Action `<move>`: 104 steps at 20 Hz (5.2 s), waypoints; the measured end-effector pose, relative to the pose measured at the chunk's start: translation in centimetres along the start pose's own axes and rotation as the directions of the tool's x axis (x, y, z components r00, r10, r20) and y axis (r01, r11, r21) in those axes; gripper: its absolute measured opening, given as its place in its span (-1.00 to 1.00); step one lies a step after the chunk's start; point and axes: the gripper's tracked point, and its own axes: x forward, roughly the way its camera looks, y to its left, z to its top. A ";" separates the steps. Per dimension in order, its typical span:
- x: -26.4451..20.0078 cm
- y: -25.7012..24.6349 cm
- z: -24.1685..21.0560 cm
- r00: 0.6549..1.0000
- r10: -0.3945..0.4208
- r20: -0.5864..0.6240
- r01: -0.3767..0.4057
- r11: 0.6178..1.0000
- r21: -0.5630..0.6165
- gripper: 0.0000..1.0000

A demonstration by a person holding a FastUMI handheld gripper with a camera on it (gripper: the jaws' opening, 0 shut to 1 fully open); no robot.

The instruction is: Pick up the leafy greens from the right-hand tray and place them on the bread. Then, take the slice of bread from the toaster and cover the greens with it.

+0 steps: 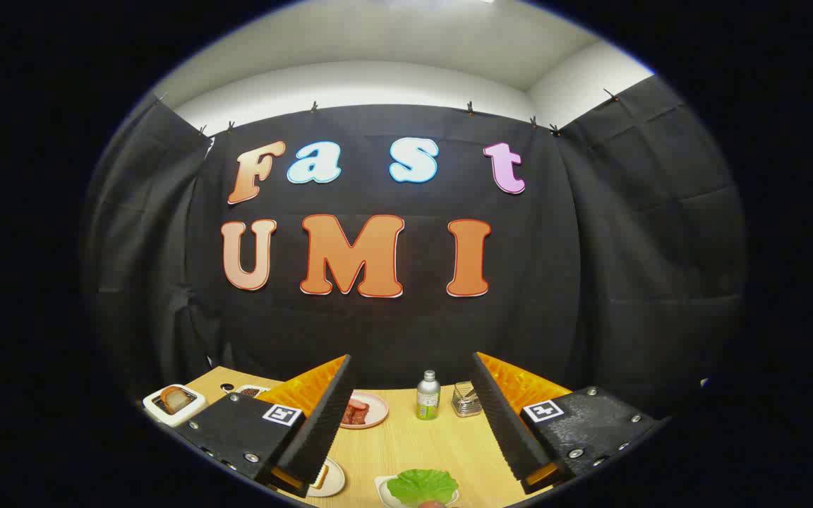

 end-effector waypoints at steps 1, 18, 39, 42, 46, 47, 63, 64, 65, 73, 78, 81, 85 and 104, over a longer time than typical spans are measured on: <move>-0.1 0.3 -0.1 1.000 0.012 -0.008 -0.012 1.000 0.000 0.96; -1.2 -1.9 -5.7 0.981 0.003 -0.196 -0.007 1.000 -0.020 0.97; -0.6 -0.8 -24.1 0.686 0.044 -0.726 -0.145 0.986 -0.077 0.97; -1.1 -0.5 -26.6 0.599 0.050 -0.799 -0.188 0.979 -0.080 0.98; -1.3 0.2 -29.6 0.494 0.056 -0.867 -0.215 0.975 -0.060 0.99; -1.4 0.3 -30.4 0.468 0.054 -0.882 -0.215 0.975 -0.054 0.98; -0.9 -1.0 -39.9 0.158 0.012 -0.987 -0.171 0.985 -0.016 0.99; -1.0 -1.0 -40.2 0.147 0.015 -0.989 -0.168 0.986 -0.010 0.99; -1.0 -0.8 -40.4 0.136 0.023 -0.990 -0.162 0.987 0.001 0.99; -0.8 -1.0 -41.2 0.114 0.024 -0.993 -0.144 0.990 0.007 0.67; -0.8 -1.3 -41.2 0.119 0.031 -0.992 -0.164 0.986 0.011 -0.11; -0.8 -1.0 -41.1 0.116 0.031 -0.993 -0.164 0.986 0.011 -0.77; -0.6 -1.3 -40.4 0.130 0.002 -0.991 -0.177 0.984 -0.021 -0.98; -1.5 10.1 -29.5 0.248 0.150 -0.957 -0.282 0.956 0.077 -0.99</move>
